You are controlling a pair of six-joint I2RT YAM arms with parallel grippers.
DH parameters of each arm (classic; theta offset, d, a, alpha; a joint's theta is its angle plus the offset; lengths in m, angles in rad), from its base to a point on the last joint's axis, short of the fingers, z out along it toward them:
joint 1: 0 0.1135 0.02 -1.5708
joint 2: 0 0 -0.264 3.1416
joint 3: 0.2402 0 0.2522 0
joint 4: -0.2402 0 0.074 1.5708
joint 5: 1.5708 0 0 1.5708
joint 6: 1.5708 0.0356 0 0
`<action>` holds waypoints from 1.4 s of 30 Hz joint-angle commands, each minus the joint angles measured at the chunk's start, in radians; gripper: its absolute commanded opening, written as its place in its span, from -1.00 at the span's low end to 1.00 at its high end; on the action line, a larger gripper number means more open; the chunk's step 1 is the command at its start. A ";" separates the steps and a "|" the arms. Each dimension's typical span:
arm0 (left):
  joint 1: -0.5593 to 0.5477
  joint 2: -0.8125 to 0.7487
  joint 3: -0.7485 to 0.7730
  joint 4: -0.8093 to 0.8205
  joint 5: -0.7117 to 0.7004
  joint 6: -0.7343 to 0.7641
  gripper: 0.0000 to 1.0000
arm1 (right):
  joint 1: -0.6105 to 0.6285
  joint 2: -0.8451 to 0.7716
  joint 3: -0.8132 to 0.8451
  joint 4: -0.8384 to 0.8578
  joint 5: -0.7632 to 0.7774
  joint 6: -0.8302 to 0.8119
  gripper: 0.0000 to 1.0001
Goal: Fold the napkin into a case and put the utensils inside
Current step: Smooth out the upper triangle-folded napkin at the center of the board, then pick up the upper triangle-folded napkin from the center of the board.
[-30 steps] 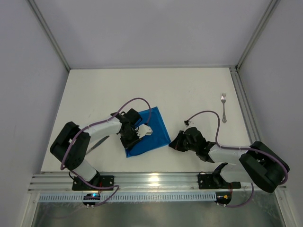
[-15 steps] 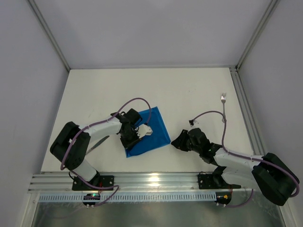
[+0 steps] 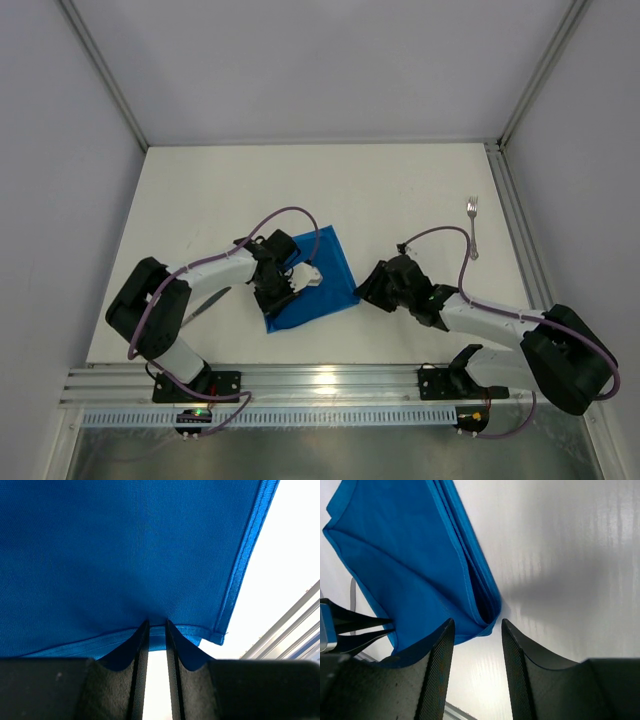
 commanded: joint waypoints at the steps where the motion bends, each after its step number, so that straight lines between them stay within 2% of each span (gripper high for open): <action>1: -0.003 0.049 -0.035 0.113 -0.027 0.014 -0.56 | -0.002 0.008 0.046 -0.029 0.030 0.053 -0.08; 10: -0.003 0.048 -0.041 0.116 -0.033 0.019 -0.56 | -0.001 0.074 0.020 0.023 -0.045 0.082 -0.20; 12: -0.004 0.048 -0.041 0.116 -0.035 0.019 -0.56 | -0.001 0.086 0.021 0.029 -0.048 0.082 -0.28; 20: -0.003 0.048 -0.047 0.119 -0.041 0.022 -0.59 | -0.001 0.112 0.023 0.046 -0.028 0.091 -0.92; 27: -0.003 0.059 -0.075 0.125 -0.064 0.043 -0.85 | -0.004 0.078 -0.017 0.084 0.094 0.076 -0.92; 31: -0.003 0.059 -0.086 0.127 -0.076 0.060 -0.89 | -0.005 0.022 -0.083 0.164 0.168 0.081 -0.92; 36: -0.004 0.063 -0.087 0.127 -0.075 0.066 -0.90 | -0.004 0.005 -0.136 0.280 0.181 0.065 -0.92; 38: -0.003 0.065 -0.086 0.130 -0.075 0.065 -0.90 | -0.005 0.005 -0.135 0.292 0.184 0.033 -0.82; 39: -0.003 0.065 -0.086 0.130 -0.073 0.063 -0.90 | -0.004 0.000 -0.124 0.273 0.191 0.019 -0.70; 42: -0.004 0.063 -0.084 0.131 -0.070 0.060 -0.89 | -0.007 -0.031 -0.107 0.207 0.217 -0.018 -0.49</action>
